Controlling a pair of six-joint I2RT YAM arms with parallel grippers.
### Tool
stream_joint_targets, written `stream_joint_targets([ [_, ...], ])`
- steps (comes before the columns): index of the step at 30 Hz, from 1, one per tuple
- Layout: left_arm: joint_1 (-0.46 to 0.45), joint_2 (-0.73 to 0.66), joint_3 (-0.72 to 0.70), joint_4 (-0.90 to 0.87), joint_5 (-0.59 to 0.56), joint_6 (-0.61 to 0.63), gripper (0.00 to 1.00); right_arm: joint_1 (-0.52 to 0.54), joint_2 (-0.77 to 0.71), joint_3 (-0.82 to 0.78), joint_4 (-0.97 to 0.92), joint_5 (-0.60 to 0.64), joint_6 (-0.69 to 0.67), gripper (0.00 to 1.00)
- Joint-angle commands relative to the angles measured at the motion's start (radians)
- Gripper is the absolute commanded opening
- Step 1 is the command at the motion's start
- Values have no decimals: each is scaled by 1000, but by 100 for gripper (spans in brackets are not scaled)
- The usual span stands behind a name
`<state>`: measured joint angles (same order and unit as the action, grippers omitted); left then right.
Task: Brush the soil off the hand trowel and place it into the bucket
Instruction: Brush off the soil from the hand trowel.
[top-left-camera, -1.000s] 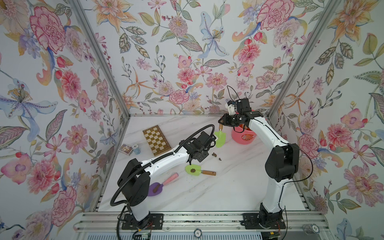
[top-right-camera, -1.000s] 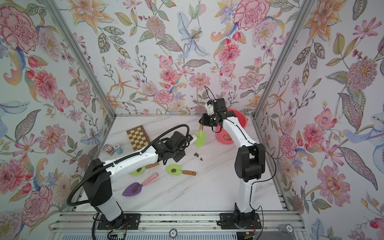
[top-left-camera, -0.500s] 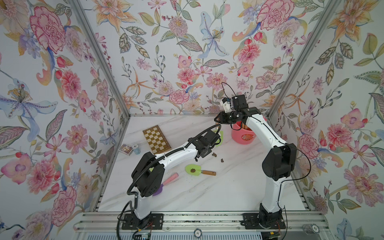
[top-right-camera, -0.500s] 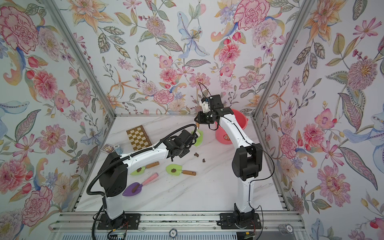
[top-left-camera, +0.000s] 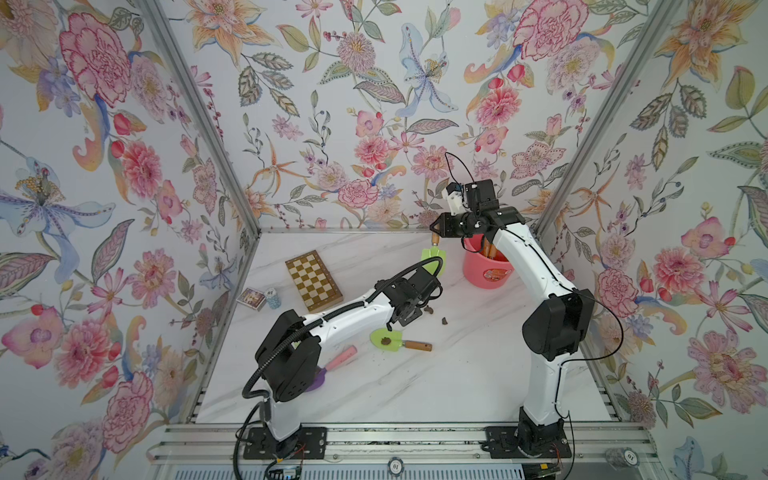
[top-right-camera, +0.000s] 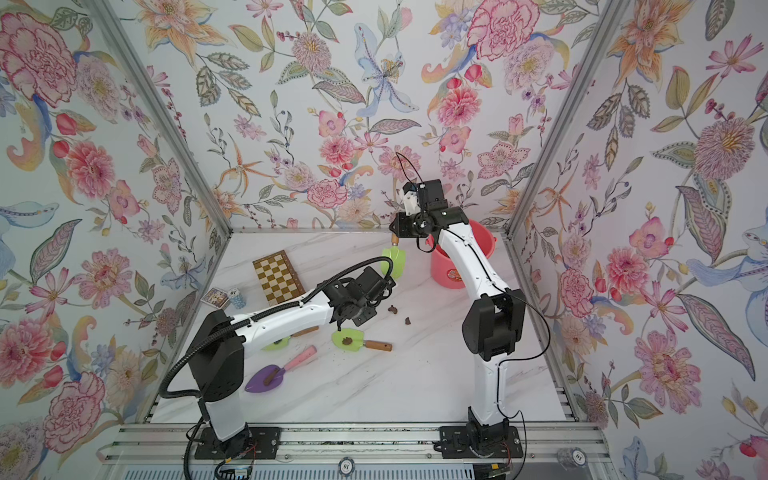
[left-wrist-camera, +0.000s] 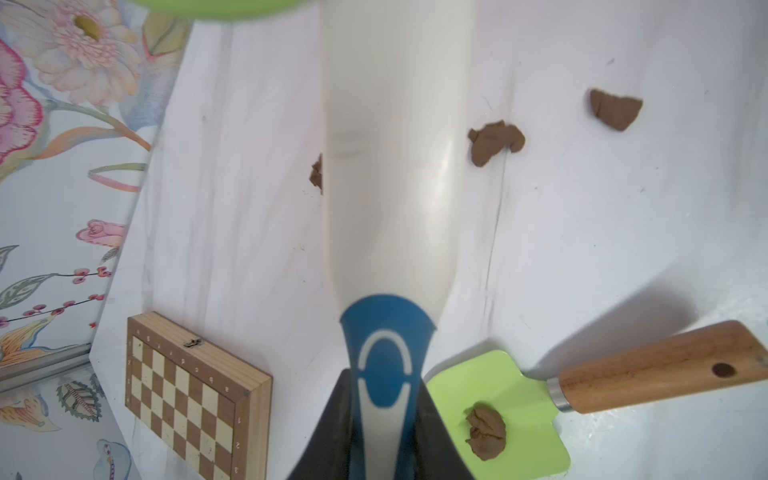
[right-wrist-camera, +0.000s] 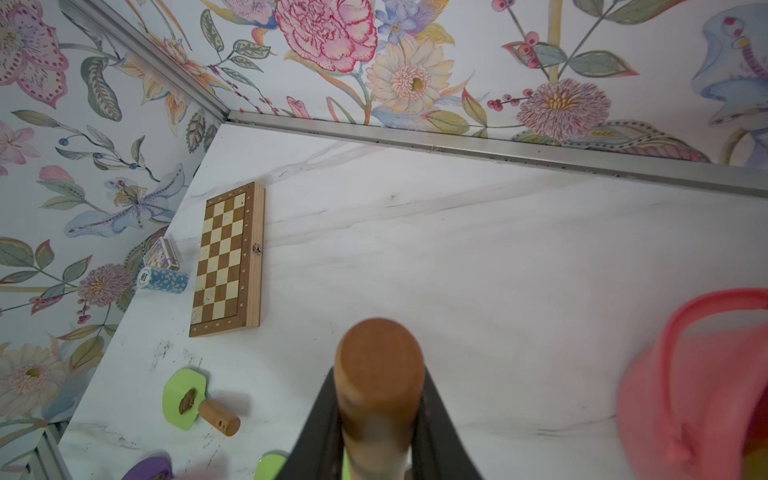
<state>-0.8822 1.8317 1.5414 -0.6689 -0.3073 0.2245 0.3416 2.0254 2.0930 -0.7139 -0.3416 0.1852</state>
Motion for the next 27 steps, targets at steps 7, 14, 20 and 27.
stream_joint_targets([
  [7, 45, 30, 136, 37, -45, 101, 0, 76, 10, 28, -34, 76, -38, 12],
  [14, 62, -1, 61, 35, -62, 61, 0, 33, 17, 84, -33, 108, -22, 12],
  [20, 87, -97, -32, 25, -70, 4, 0, -43, -1, 72, -33, 89, -17, 12],
  [27, 67, -188, 9, 28, -52, 27, 0, -35, 46, 82, -33, 38, -18, 12],
])
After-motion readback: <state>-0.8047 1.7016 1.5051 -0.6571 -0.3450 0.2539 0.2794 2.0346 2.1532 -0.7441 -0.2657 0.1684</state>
